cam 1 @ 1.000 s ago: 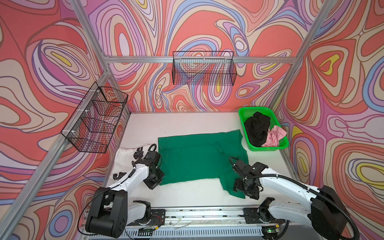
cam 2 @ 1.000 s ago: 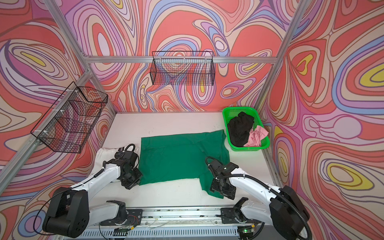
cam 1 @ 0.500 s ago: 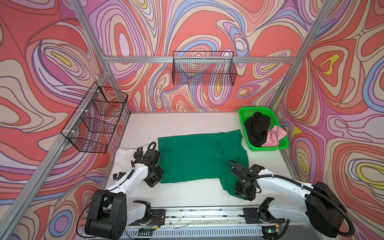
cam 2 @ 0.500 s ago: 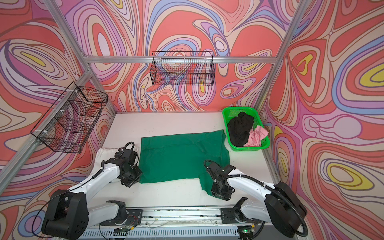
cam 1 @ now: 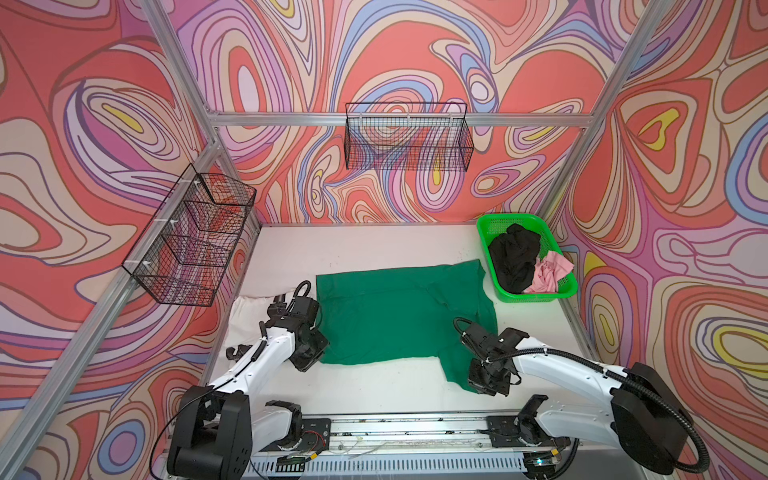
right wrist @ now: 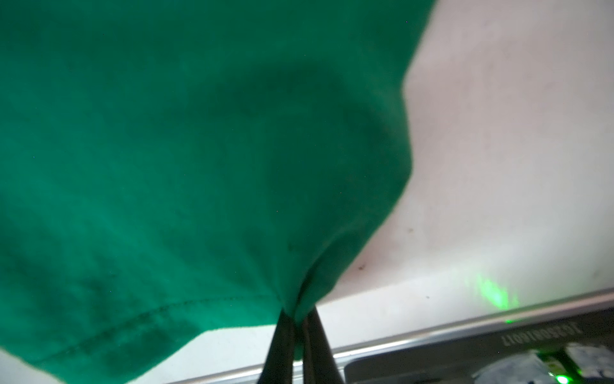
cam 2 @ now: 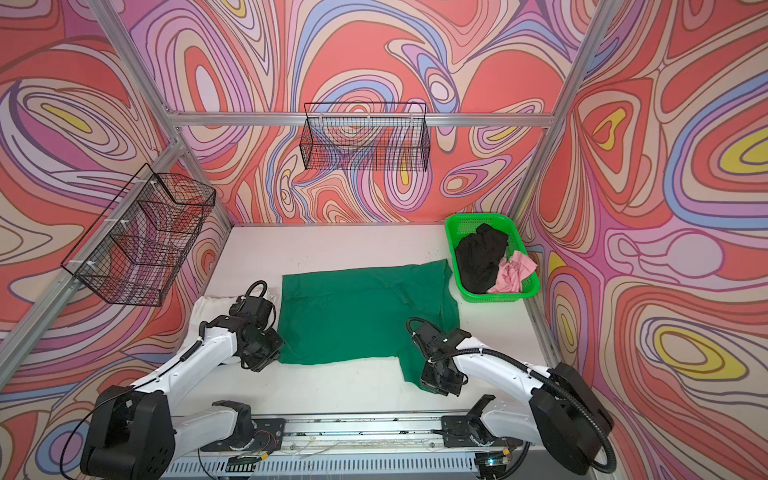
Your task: Fold and stack the t-shirts
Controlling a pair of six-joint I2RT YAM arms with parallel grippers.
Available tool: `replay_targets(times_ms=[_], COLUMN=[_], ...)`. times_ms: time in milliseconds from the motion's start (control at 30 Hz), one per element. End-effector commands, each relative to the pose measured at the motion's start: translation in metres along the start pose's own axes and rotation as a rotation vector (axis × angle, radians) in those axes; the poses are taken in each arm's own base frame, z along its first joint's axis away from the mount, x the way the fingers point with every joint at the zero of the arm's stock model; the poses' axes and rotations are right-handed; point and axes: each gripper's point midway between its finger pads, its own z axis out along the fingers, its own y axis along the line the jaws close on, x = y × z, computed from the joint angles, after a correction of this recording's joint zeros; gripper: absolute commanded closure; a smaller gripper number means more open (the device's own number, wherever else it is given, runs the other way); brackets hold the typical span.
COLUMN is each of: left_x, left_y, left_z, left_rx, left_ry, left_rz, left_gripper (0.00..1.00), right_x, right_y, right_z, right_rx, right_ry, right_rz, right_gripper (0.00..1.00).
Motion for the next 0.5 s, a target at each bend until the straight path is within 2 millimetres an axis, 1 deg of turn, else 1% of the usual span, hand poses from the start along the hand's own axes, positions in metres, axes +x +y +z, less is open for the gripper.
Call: replay_targets(times_ms=[0, 67, 133, 200, 300, 367, 467], left_x=[-0.005, -0.006, -0.008, -0.009, -0.012, -0.015, -0.018], left_y=[0.001, 0.001, 0.001, 0.0, -0.003, -0.006, -0.009], left_z=[-0.008, -0.009, -0.011, -0.014, -0.019, -0.023, -0.028], left_rx=[-0.019, -0.021, -0.026, -0.022, -0.021, -0.014, -0.008], left_ry=[-0.023, -0.032, -0.039, -0.042, -0.055, -0.066, -0.075], left_rz=[0.011, 0.016, 0.017, 0.02, 0.028, 0.03, 0.034], left_gripper=[1.0, 1.0, 1.0, 1.0, 1.0, 1.0, 1.0], right_x=[-0.018, -0.029, -0.044, -0.053, -0.068, -0.078, -0.099], right_y=[-0.005, -0.001, 0.003, 0.005, 0.006, 0.008, 0.006], right_z=[-0.024, -0.042, -0.064, -0.08, -0.097, -0.105, -0.121], right_rx=[0.033, 0.012, -0.001, 0.002, -0.004, -0.023, -0.049], right_ry=[-0.118, -0.189, -0.267, -0.319, -0.376, -0.394, -0.426], right_rz=[0.021, 0.025, 0.025, 0.02, 0.027, 0.031, 0.05], right_gripper=[1.0, 1.0, 1.0, 1.0, 1.0, 1.0, 1.0])
